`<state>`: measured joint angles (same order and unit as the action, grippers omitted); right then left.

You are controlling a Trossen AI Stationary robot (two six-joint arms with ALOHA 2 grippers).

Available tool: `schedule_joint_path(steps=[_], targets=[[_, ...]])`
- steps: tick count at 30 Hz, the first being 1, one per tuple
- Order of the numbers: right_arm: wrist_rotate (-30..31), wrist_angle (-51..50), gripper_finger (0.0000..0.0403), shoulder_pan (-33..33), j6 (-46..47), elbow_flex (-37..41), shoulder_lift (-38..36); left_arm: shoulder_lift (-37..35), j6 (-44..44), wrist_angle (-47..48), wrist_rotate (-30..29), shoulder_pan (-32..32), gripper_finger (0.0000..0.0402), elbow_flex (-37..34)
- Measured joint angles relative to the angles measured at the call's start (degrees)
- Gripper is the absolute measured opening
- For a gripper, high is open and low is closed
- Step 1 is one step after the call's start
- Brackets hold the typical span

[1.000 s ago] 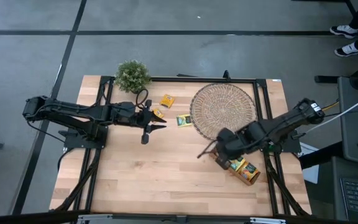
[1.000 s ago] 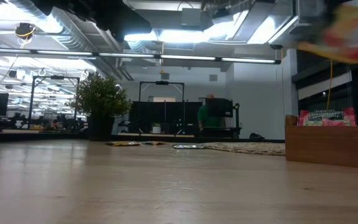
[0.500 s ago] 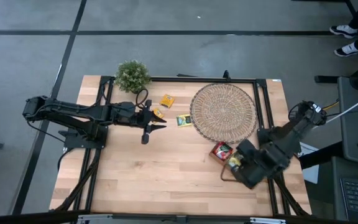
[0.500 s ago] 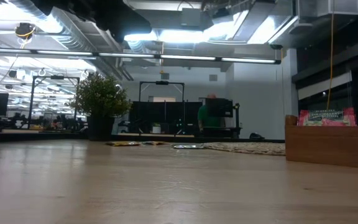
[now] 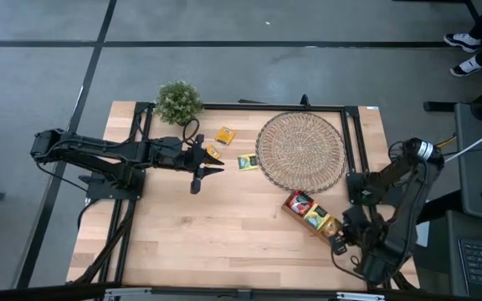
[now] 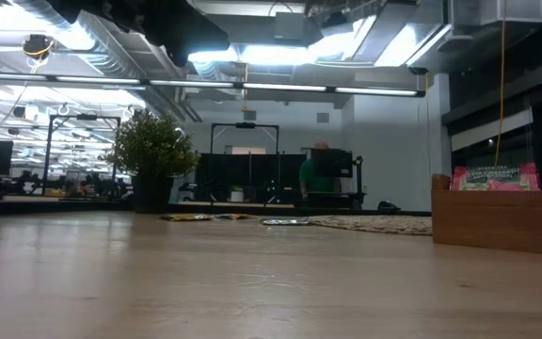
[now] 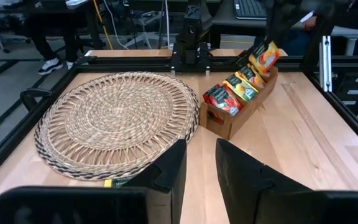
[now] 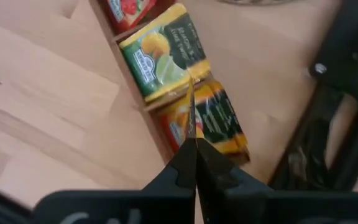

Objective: Pick & Place Tea
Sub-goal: Put the bottom orange tea bag into the right slot of the wooden organizer

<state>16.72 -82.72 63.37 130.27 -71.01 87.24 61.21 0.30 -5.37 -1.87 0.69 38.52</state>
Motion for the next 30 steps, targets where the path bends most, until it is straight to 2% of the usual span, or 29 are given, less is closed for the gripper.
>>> schedule_joint_path(steps=[12,18,24,30], targets=[[1.7,2.3,0.0003,0.4,0.0,10.9,0.0,0.0,0.0,-1.3,0.0,0.0,0.0086,0.0],[0.7,2.4,0.0012,0.4,0.5,11.4,0.0,0.0,0.0,-2.7,-0.1,0.0,0.0082,0.0],[-4.2,3.9,0.0019,0.1,2.9,11.4,0.0,0.0,0.0,-3.7,-1.6,0.0,0.0086,0.0],[-4.4,5.2,0.0020,-1.0,3.4,11.3,0.0,0.0,-1.0,-3.8,-1.7,0.0,0.0082,0.0]])
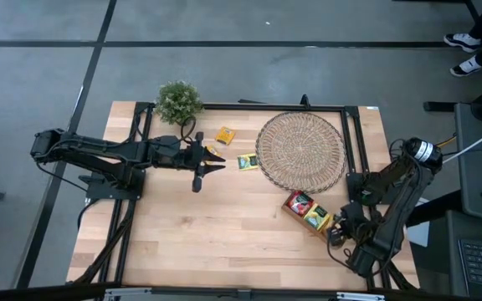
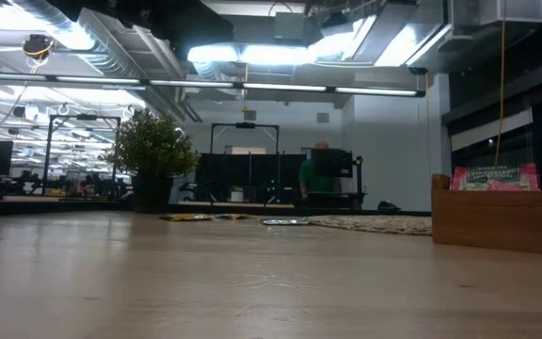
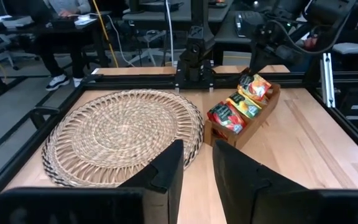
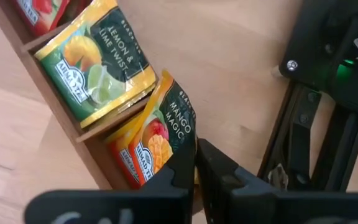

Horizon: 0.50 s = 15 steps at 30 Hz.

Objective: Pick & Place Tea
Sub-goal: Put the bottom orange tea bag into the right slot of the wooden organizer, then put the yellow tea bag into the middle slot of the wooden organizer

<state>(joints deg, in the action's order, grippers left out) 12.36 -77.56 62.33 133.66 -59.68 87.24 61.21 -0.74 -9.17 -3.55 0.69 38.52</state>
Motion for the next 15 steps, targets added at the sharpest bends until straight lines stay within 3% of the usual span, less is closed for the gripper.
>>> schedule_joint_path(steps=[9,15], targets=[[-0.2,-0.9,0.0026,-0.7,2.3,0.0,0.0,0.0,0.0,0.0,0.0,0.0,0.0085,0.0],[-2.8,0.1,0.0078,-1.8,3.0,0.0,0.0,0.0,-0.1,0.0,0.0,0.0,0.0082,0.0]])
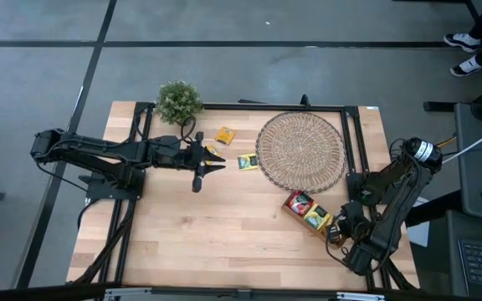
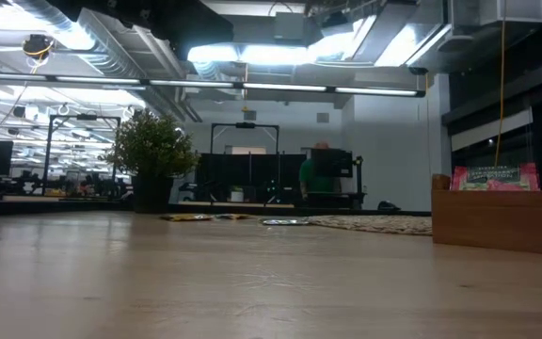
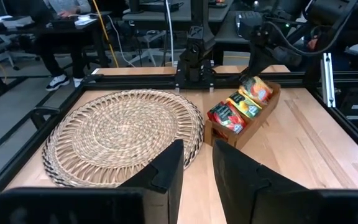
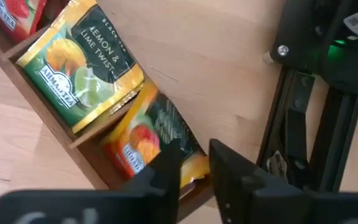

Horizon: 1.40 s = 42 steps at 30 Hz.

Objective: Pick & Place Tea
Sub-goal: Put the yellow tea bag into the middle slot of the wooden organizer

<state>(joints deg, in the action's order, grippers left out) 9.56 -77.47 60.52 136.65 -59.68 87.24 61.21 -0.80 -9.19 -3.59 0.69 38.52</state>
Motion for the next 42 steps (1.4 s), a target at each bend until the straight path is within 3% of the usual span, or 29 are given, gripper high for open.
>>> schedule_joint_path(steps=[7,13,17,22,26,30,33,35,39,42], targets=[[0.0,0.1,0.0152,-2.4,-1.5,-0.1,0.0,0.0,-0.6,0.0,0.0,0.0,0.0085,0.0],[3.0,0.1,0.0171,-5.5,-2.8,-3.0,0.0,0.0,-1.9,0.0,0.0,0.0,0.0083,0.0],[13.6,0.8,0.0171,-8.0,-7.0,-6.4,0.0,0.0,-2.1,0.0,0.0,0.0,0.0086,0.0],[32.5,8.7,0.0171,-12.3,-19.5,-8.7,0.0,0.2,-3.0,-0.2,0.0,0.0,0.0083,0.0],[47.4,23.5,0.0171,-16.4,-39.3,-8.7,0.0,1.2,-3.0,-0.4,0.0,0.0,0.0083,0.0],[55.1,40.2,0.0171,-19.9,-63.3,-8.7,0.0,2.6,-2.8,-0.5,0.0,0.0,0.0086,0.0],[54.5,49.0,0.0171,-23.0,-77.1,-8.7,0.0,4.1,-2.1,-0.5,0.0,0.0,0.0085,0.0],[52.1,51.3,0.0171,-25.4,-81.6,-8.7,0.0,5.1,-2.1,-0.1,0.0,0.0,0.0083,0.0],[45.8,51.5,0.0171,-30.5,-83.0,-8.7,0.8,7.1,-2.4,0.0,-0.1,0.1,0.0083,0.0],[41.6,51.7,0.0166,-34.4,-84.4,-8.7,2.8,8.6,-1.5,0.0,-3.4,0.2,0.0083,0.0]])
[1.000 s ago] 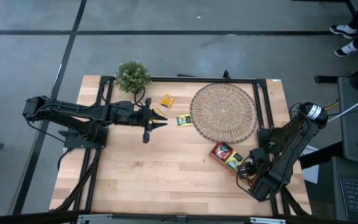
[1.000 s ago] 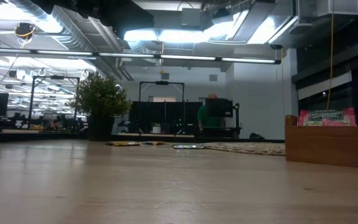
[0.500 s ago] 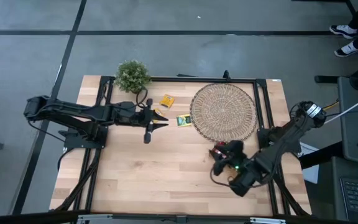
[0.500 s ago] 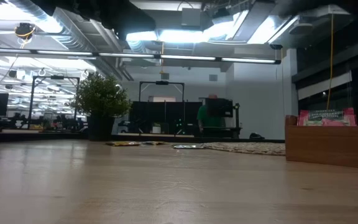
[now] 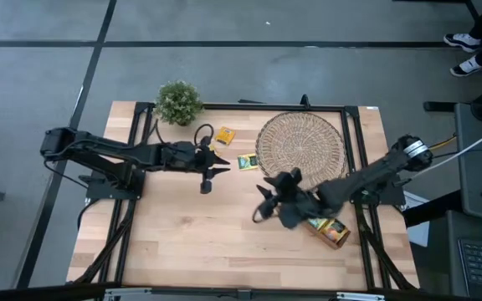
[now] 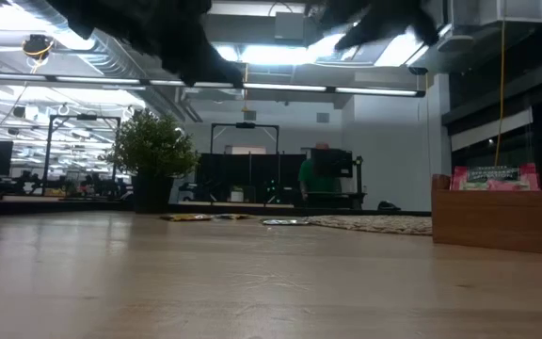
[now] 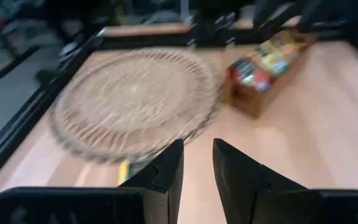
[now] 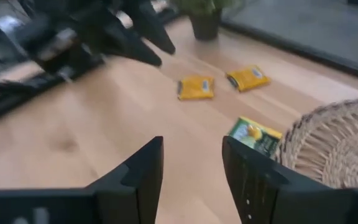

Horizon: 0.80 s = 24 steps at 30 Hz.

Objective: Pick & Place Tea
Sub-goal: Put the yellow tea bag into the middle slot of the wooden organizer

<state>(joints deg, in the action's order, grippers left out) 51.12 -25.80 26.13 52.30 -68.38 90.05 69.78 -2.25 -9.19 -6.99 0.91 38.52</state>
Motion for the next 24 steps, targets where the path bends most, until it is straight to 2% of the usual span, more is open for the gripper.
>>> schedule_joint_path(steps=[4,8,16,20,24], targets=[[-7.1,0.8,0.0147,-5.9,-1.9,0.0,3.4,2.1,1.5,0.1,-5.0,0.0,0.0076,0.0],[-14.9,2.8,0.0116,-11.3,-6.4,0.0,6.8,4.6,1.5,0.0,-6.7,0.5,0.0067,0.0],[-23.9,5.6,0.0010,-20.7,-15.9,0.0,11.2,7.2,1.4,0.7,-6.9,5.7,0.0038,0.0],[-28.9,7.5,0.0011,-25.4,-19.4,0.0,13.0,6.9,-1.1,2.4,-6.4,8.5,0.0008,0.0],[-34.9,10.5,0.0005,-29.2,-22.4,0.0,15.9,6.9,-1.5,6.0,-6.3,9.8,0.0004,0.0]])
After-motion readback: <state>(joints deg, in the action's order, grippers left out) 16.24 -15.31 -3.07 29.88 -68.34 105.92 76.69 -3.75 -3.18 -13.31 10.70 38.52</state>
